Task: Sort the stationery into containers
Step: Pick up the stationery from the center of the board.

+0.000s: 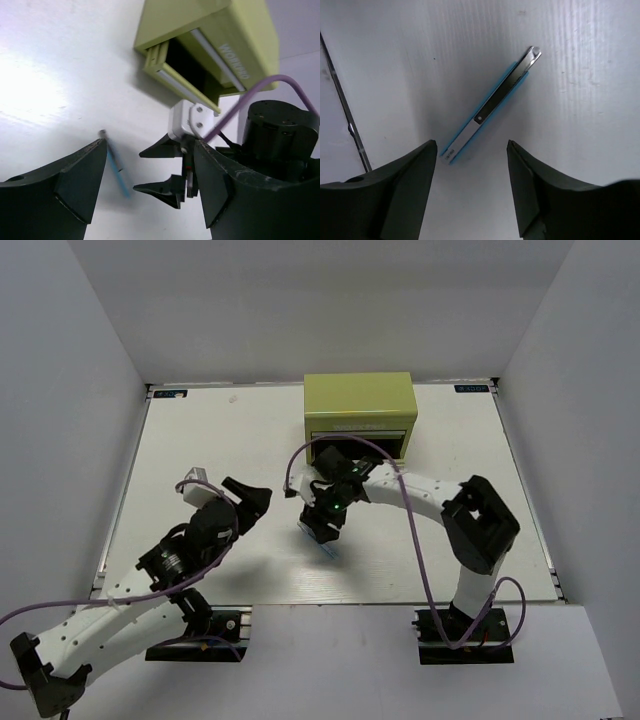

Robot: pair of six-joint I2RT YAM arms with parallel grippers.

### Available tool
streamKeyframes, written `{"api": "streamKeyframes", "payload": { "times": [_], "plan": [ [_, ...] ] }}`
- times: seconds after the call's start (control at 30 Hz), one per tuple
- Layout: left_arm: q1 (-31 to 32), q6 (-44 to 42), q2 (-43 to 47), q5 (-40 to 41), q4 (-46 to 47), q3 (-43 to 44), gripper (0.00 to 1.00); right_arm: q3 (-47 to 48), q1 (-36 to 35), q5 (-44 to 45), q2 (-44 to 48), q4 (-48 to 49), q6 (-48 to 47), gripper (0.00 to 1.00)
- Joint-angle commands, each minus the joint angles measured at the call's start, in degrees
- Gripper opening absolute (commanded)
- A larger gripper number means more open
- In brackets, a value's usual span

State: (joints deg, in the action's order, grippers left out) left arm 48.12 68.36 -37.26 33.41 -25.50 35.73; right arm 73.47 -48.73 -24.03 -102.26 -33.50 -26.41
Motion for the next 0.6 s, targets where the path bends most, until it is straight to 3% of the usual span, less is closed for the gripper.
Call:
{"api": "streamKeyframes", "payload": {
  "times": [0.0, 0.2, 0.57],
  "plan": [
    [-0.13, -0.59, 4.37, 2.45, -10.62, 2.6, 0.8, 1.24, -2.68, 5.57, -1.18, 2.11, 8.57, 0.66],
    [-0.13, 2.04, 8.68, 2.98, -12.21, 0.32, 0.8, -0.17, -5.5, 12.17, -4.0, 5.72, 12.52, 0.66],
    [-0.13, 2.04, 7.46, 4.03, -15.55, 1.98, 0.84, -4.3, -9.8, 22.71, -7.08, 10.73, 17.71, 0.62]
  ]
}}
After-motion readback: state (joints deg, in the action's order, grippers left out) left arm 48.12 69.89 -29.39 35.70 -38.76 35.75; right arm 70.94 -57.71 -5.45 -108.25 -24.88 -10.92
